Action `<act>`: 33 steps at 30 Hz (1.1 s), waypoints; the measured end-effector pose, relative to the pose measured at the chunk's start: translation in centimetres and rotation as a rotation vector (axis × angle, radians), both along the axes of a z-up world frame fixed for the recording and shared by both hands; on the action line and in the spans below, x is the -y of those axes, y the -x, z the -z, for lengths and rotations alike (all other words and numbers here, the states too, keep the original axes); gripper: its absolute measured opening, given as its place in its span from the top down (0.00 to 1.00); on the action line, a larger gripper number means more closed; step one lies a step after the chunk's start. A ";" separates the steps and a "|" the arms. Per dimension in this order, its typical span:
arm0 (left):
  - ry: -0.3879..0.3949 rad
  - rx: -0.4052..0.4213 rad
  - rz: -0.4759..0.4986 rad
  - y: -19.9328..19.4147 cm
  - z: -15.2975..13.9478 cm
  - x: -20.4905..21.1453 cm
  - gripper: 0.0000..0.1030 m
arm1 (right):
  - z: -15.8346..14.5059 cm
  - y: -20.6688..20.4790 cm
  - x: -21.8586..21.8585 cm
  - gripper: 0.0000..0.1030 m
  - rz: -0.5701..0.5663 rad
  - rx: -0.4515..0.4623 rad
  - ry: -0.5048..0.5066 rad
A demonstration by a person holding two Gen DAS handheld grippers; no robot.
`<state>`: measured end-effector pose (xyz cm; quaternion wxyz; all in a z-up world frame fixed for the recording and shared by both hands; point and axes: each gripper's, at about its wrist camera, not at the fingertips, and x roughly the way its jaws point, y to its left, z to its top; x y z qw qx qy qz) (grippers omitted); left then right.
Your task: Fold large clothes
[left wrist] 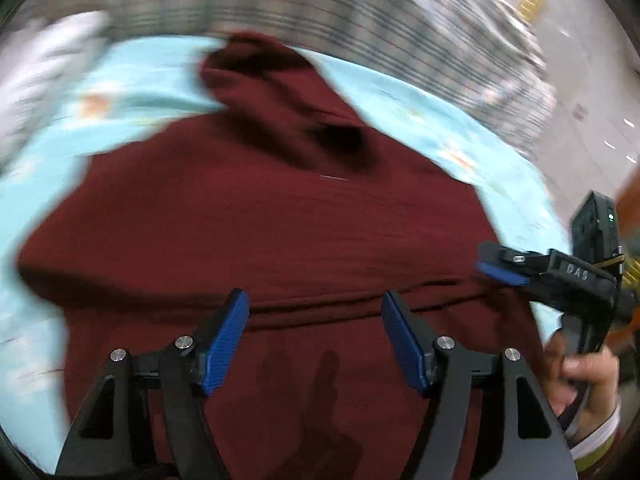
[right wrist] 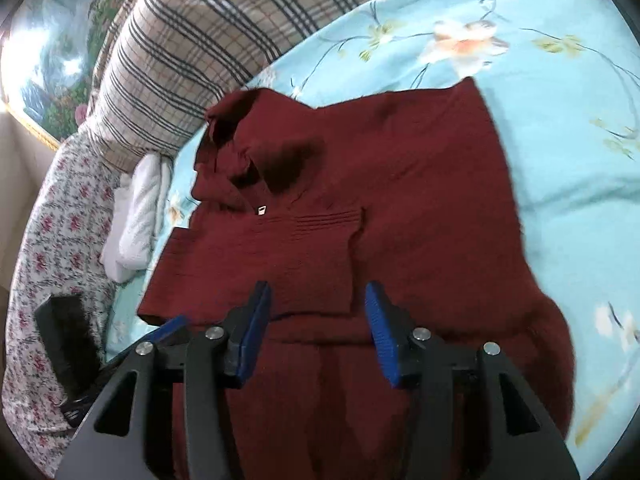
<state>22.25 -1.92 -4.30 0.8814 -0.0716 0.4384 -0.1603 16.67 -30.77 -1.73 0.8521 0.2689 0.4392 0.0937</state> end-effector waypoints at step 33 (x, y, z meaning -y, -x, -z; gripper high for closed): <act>-0.136 0.002 -0.241 -1.9 3.5 -12.0 0.70 | 0.5 -0.2 4.8 0.94 0.132 0.017 0.076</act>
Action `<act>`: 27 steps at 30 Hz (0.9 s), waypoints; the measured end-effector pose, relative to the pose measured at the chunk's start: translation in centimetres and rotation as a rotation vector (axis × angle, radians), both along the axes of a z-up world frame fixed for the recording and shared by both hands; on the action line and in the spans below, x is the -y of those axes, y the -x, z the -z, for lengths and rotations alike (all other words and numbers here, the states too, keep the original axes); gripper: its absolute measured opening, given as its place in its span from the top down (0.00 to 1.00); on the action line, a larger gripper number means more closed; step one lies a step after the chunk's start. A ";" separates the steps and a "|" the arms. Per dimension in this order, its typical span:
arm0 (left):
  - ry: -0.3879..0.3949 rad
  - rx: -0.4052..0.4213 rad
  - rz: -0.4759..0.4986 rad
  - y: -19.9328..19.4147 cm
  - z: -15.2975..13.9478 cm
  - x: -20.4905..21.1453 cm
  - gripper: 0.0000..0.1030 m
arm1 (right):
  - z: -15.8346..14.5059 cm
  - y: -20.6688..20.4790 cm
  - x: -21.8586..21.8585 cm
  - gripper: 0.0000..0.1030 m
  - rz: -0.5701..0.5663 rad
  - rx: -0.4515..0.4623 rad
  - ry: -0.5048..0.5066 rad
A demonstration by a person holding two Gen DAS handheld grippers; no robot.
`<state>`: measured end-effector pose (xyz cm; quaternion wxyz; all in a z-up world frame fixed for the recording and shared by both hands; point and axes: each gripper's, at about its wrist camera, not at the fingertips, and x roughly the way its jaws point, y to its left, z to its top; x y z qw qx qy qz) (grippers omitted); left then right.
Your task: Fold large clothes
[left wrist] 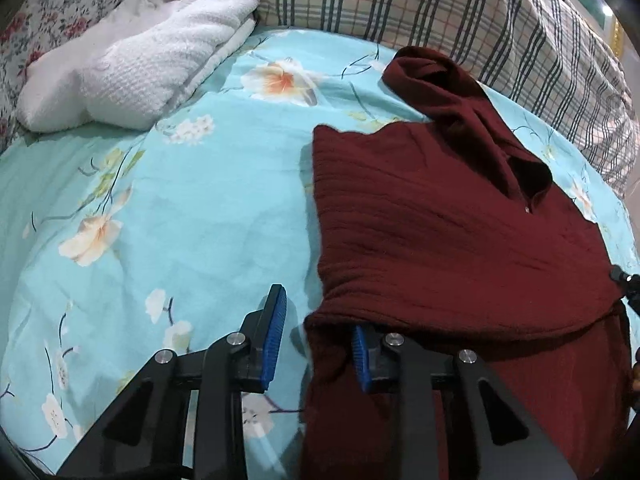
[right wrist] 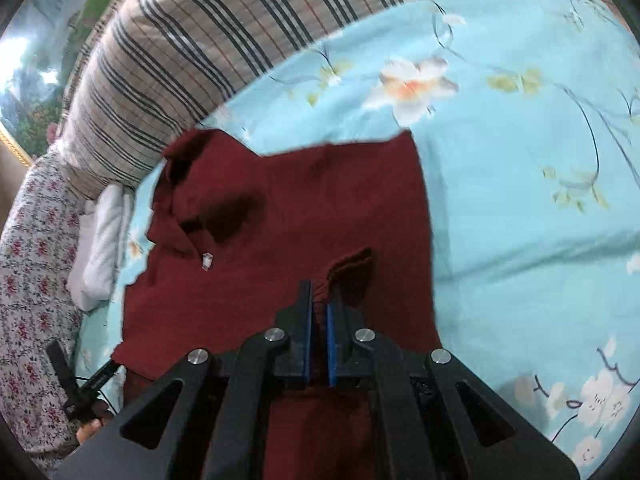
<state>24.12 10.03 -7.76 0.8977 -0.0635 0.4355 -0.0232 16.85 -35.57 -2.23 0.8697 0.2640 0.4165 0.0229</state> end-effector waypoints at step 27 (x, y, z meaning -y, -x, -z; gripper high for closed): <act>0.198 -0.083 0.165 -1.1 -0.4 3.4 0.68 | 1.1 -0.8 -3.2 0.89 -0.134 -0.053 0.038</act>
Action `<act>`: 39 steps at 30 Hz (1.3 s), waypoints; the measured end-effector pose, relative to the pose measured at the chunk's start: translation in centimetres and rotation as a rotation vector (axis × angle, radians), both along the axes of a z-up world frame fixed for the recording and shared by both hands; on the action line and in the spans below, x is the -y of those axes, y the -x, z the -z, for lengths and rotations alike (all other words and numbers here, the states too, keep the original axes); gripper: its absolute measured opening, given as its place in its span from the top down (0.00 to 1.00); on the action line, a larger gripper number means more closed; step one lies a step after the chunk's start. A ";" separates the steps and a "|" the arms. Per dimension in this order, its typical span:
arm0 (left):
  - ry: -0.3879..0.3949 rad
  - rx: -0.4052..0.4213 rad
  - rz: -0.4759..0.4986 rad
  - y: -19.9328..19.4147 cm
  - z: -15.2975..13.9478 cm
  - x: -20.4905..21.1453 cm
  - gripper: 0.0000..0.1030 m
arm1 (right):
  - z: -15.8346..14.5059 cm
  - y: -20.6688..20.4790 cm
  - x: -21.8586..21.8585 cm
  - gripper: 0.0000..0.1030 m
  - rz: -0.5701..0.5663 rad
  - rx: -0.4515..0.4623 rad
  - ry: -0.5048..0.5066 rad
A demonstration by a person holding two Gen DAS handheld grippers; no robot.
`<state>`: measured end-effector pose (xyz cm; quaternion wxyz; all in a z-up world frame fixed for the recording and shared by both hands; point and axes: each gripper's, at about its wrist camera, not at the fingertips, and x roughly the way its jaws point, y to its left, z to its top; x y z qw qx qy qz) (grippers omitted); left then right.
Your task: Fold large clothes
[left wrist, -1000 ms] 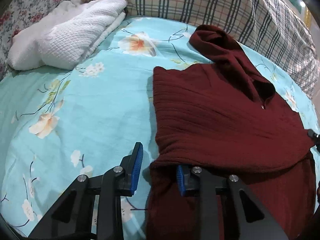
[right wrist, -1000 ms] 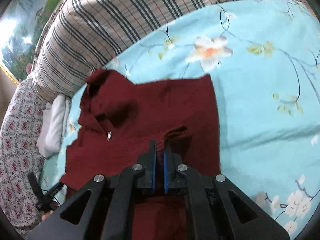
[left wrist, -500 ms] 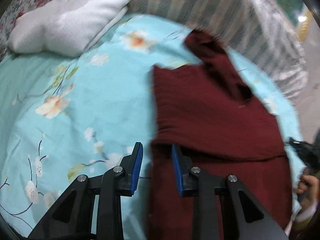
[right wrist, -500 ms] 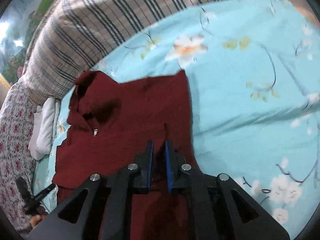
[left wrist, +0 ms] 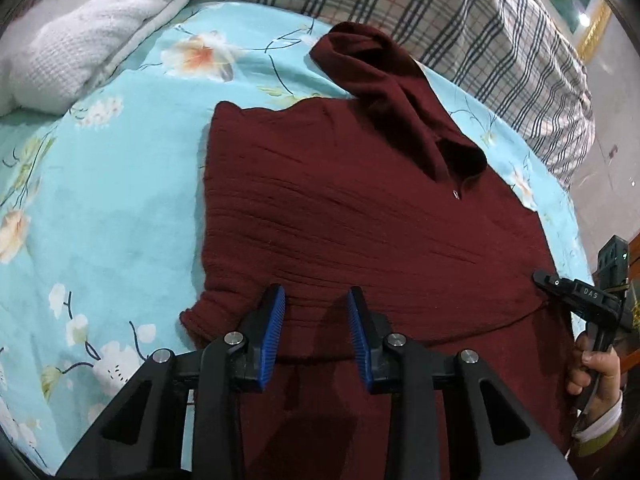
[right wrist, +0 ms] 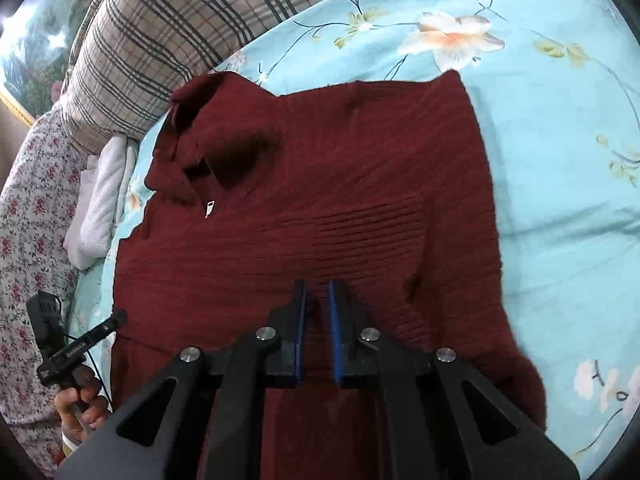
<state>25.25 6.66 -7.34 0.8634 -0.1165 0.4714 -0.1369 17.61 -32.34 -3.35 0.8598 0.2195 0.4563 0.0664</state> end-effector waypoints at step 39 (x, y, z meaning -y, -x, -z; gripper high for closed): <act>-0.193 0.079 0.033 -30.3 -3.6 6.2 0.96 | -6.7 -26.3 -8.4 0.97 -0.251 0.185 0.178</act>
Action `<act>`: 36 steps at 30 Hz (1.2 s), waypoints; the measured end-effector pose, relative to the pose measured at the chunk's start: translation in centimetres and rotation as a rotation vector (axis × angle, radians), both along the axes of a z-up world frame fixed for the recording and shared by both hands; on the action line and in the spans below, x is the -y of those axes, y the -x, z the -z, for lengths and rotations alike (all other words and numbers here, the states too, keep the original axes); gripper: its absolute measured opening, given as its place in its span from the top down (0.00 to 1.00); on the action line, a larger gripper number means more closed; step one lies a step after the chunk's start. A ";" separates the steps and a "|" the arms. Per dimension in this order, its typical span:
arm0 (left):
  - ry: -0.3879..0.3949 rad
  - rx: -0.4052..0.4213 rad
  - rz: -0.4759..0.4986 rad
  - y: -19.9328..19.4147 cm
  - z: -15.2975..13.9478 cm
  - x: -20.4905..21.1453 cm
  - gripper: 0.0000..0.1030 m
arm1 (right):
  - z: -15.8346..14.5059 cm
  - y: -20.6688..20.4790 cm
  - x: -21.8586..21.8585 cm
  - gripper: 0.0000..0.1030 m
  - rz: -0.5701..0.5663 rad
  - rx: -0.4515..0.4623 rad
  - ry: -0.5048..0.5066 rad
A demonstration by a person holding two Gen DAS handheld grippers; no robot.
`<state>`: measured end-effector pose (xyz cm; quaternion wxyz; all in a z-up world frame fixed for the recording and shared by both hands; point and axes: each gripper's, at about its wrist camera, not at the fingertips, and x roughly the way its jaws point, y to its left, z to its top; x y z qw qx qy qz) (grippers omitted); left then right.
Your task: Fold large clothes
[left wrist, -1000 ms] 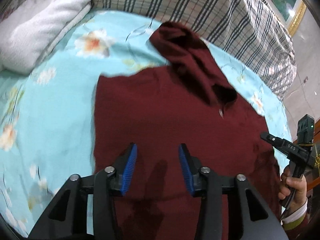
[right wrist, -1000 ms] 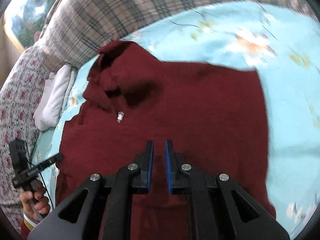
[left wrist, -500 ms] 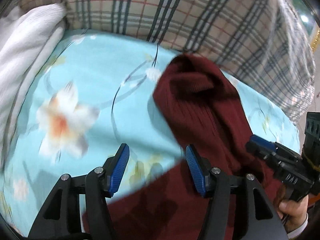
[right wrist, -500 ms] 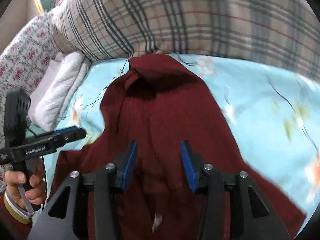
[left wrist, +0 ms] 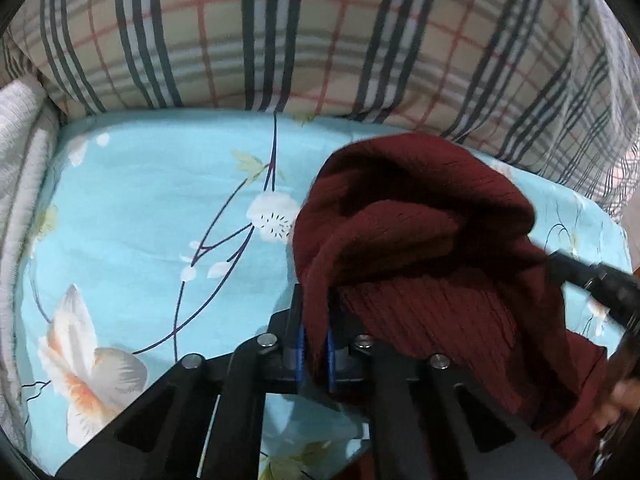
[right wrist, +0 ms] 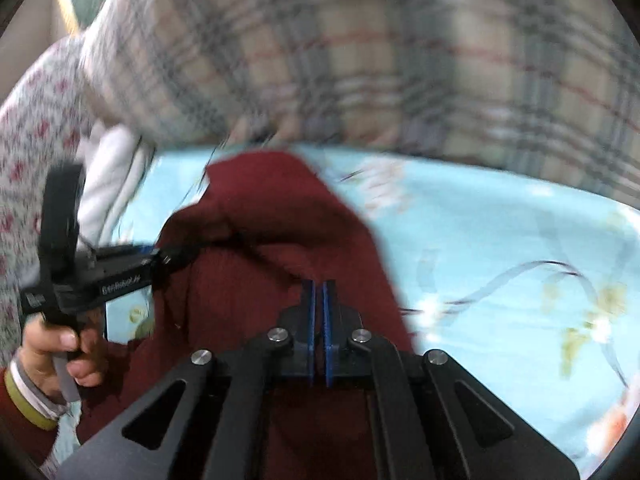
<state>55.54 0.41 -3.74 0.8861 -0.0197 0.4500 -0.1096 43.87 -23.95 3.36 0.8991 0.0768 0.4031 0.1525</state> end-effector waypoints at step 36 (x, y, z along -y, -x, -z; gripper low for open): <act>0.130 0.135 0.239 30.7 -1.8 0.9 0.78 | -1.0 26.3 7.8 0.45 0.052 0.081 -0.076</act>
